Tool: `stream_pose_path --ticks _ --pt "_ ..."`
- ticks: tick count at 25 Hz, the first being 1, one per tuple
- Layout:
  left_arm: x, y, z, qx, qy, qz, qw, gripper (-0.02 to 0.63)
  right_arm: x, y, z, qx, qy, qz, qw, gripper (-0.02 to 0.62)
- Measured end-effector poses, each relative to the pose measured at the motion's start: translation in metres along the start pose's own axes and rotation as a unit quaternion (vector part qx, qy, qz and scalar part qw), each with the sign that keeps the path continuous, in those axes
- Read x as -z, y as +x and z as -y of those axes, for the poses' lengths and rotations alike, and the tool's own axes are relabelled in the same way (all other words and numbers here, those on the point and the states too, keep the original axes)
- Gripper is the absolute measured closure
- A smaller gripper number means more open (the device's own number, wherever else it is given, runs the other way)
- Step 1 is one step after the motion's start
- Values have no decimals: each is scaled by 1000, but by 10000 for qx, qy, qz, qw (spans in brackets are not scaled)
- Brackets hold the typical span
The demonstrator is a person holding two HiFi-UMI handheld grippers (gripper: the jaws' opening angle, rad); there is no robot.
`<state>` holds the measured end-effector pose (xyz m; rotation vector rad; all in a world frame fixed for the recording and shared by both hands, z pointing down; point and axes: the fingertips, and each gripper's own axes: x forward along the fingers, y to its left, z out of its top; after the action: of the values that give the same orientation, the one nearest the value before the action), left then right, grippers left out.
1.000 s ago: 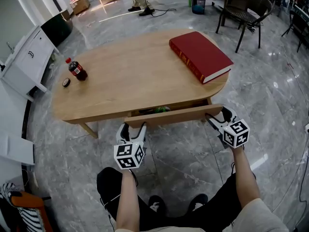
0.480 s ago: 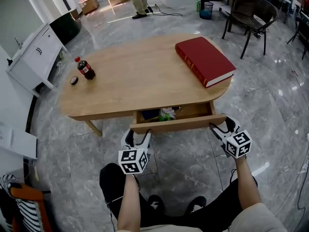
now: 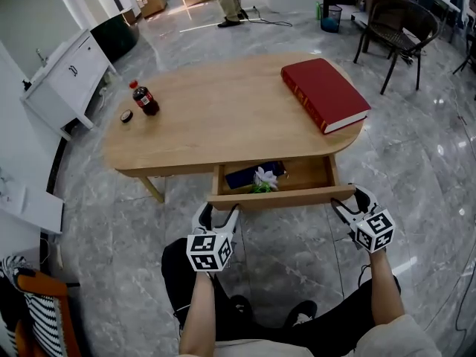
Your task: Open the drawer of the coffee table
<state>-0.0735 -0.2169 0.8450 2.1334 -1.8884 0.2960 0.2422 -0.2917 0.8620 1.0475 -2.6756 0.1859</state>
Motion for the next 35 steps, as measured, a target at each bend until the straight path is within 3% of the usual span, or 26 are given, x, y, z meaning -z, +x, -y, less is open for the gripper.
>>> stream_pose_path --ticks 25,35 --pt "17 -33 10 12 -60 13 10000 291 11 -28 -22 -102 -43 -265 9996 321" --pt "33 -26 9 16 -104 -172 9998 291 27 -21 -22 -186 -86 -627 9978 319"
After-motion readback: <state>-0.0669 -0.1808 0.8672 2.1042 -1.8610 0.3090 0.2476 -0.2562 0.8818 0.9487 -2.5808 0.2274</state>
